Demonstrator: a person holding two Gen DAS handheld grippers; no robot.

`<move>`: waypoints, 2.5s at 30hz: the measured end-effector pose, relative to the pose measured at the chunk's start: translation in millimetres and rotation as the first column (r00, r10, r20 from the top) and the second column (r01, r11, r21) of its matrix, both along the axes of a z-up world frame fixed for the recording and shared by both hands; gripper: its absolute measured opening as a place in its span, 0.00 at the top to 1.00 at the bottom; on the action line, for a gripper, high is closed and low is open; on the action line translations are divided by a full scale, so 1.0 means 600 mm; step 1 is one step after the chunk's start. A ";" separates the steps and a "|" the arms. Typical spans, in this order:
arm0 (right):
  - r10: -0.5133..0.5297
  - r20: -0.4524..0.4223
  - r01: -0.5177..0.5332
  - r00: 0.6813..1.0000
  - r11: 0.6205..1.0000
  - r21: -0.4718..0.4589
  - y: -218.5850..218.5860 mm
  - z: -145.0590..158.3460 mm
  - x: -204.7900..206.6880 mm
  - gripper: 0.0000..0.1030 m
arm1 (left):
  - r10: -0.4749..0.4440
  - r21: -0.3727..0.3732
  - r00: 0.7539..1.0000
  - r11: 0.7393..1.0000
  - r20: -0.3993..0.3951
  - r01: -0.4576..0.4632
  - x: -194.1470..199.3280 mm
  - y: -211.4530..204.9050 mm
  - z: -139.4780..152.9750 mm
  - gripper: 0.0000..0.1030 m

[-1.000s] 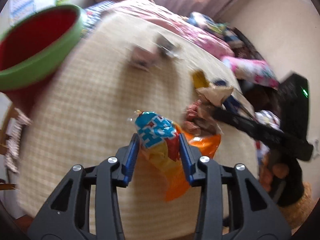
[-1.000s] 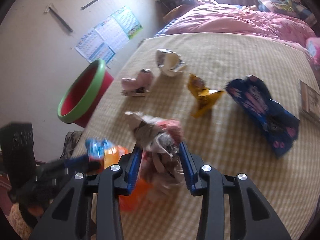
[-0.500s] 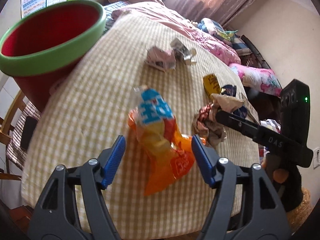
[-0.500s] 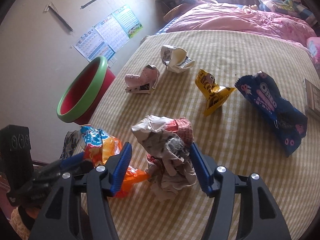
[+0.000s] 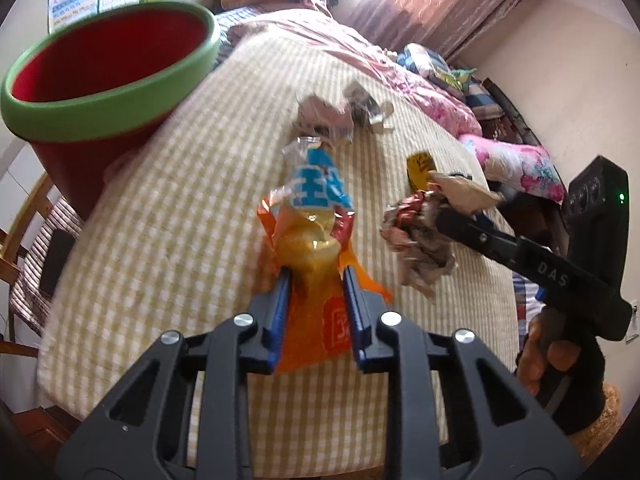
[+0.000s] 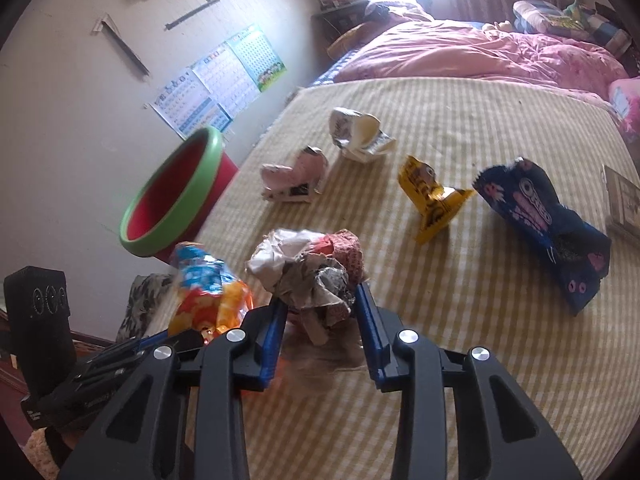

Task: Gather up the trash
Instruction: 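Lift the orange chip bag with the left tool while the right tool lifts the crumpled paper, then carry the chip bag and crumpled paper over the red bucket with both tools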

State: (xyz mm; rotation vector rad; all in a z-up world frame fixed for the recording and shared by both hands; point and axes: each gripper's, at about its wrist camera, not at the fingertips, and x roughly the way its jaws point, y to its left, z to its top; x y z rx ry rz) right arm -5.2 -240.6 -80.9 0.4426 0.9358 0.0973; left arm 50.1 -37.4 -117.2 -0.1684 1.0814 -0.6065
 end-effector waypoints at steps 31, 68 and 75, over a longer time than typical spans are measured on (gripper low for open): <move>0.028 0.070 -0.030 0.997 0.999 0.033 0.067 0.053 0.044 0.68 | 0.092 -0.030 0.989 0.996 0.118 -0.089 0.045 0.099 0.060 0.76; 0.024 0.077 -0.026 0.997 0.999 0.019 0.141 0.064 0.118 0.68 | 0.125 -0.081 0.972 0.990 0.200 -0.111 0.143 0.197 0.105 0.76; 0.025 0.086 -0.026 0.996 1.000 0.016 0.165 0.070 0.138 0.68 | 0.141 -0.088 0.967 0.988 0.214 -0.124 0.162 0.218 0.111 0.76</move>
